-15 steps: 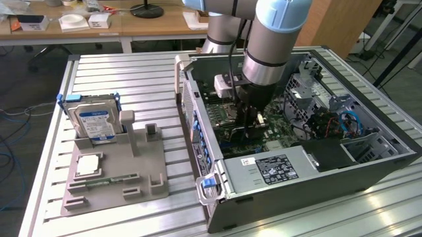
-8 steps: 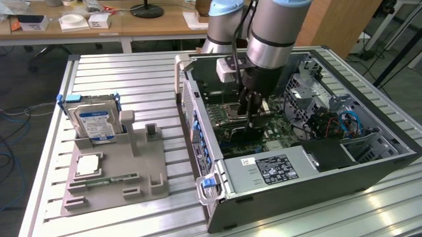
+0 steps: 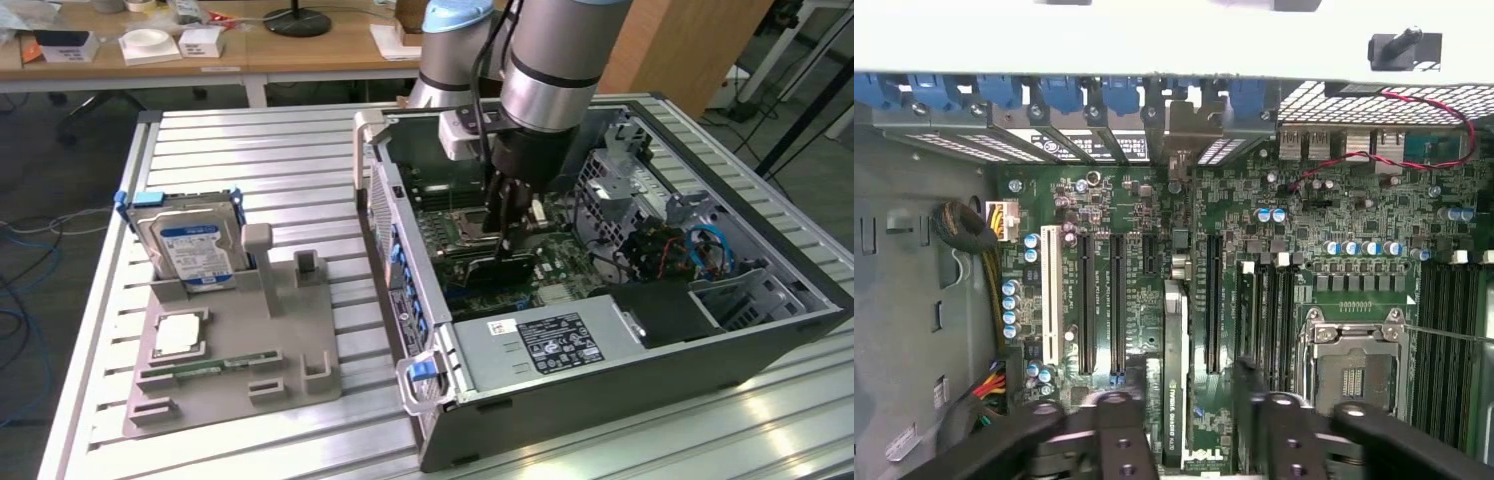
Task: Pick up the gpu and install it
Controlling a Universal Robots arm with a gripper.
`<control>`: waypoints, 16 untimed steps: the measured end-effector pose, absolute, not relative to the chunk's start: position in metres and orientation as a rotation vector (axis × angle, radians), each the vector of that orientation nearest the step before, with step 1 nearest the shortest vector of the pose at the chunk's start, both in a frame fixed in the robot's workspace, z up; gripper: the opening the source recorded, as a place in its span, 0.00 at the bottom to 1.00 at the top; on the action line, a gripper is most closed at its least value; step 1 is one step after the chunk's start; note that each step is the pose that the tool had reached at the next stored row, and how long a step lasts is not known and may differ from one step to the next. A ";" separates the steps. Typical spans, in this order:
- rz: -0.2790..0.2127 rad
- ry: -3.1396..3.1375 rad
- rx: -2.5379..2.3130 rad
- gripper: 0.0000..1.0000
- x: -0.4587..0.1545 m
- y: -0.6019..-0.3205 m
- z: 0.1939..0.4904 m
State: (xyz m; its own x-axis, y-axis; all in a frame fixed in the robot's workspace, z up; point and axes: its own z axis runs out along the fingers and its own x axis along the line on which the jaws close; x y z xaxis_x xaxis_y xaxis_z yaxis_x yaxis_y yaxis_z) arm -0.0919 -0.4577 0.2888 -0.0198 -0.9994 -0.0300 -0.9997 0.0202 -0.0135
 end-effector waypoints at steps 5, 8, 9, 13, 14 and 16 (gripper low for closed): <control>0.018 2.222 -2.178 0.26 -0.092 -0.458 0.289; 0.018 2.221 -2.178 0.20 -0.092 -0.458 0.289; 0.018 2.221 -2.178 0.14 -0.092 -0.458 0.289; 0.018 2.221 -2.178 0.11 -0.092 -0.458 0.289; 0.018 2.221 -2.177 0.11 -0.092 -0.458 0.289; 0.018 2.221 -2.177 0.11 -0.092 -0.458 0.289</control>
State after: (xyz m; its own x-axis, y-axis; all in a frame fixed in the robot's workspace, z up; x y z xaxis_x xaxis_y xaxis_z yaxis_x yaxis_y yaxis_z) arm -0.0919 -0.4578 0.2888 -0.0198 -0.9994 -0.0301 -0.9997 0.0202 -0.0134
